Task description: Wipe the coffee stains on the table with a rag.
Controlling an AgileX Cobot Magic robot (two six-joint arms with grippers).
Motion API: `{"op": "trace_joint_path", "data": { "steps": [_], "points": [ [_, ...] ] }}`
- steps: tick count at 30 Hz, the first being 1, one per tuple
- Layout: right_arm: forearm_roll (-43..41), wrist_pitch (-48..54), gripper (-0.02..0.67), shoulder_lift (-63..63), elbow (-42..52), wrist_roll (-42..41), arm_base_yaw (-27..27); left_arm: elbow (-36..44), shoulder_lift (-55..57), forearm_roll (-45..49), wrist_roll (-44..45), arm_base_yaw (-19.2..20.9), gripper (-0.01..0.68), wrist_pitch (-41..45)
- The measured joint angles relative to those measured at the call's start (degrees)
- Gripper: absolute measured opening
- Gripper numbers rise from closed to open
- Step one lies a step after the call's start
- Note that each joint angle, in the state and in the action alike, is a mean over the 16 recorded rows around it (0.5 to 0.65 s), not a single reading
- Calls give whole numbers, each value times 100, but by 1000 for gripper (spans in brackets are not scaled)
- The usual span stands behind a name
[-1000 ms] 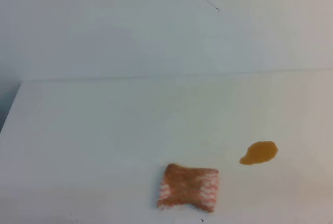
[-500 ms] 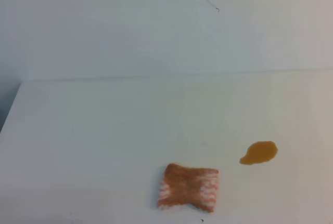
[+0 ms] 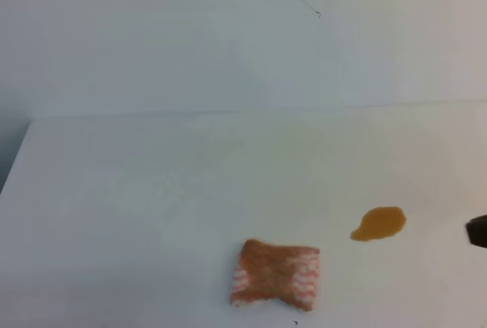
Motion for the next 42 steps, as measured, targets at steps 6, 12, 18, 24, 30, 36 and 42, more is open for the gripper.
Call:
{"op": "trace_joint_path", "data": {
  "steps": [6, 12, 18, 24, 30, 36, 42],
  "points": [
    [1345, -624, 2, 1376, -101, -1518, 908, 0, 0, 0, 0, 0, -1, 0],
    [1808, -1236, 28, 2490, -494, -1872, 2017, 0, 0, 0, 0, 0, -1, 0],
    [1422, -1252, 122, 3490, -1231, -1800, 2677, 0, 0, 0, 0, 0, -1, 0],
    [666, -836, 242, 4343, -2021, -1576, 2830, 0, 0, 0, 0, 0, -1, 0],
    [-163, -569, 331, 4939, -2561, -1408, 2881, 16, -9, 0, 0, 0, -1, -6],
    [-866, -663, 369, 5298, -2802, -1292, 3045, 16, -9, 0, 0, 0, -1, -6],
    [-1306, -851, 396, 5545, -2923, -1260, 3219, 16, -9, 0, 0, 0, -1, -6]
  ]
}}
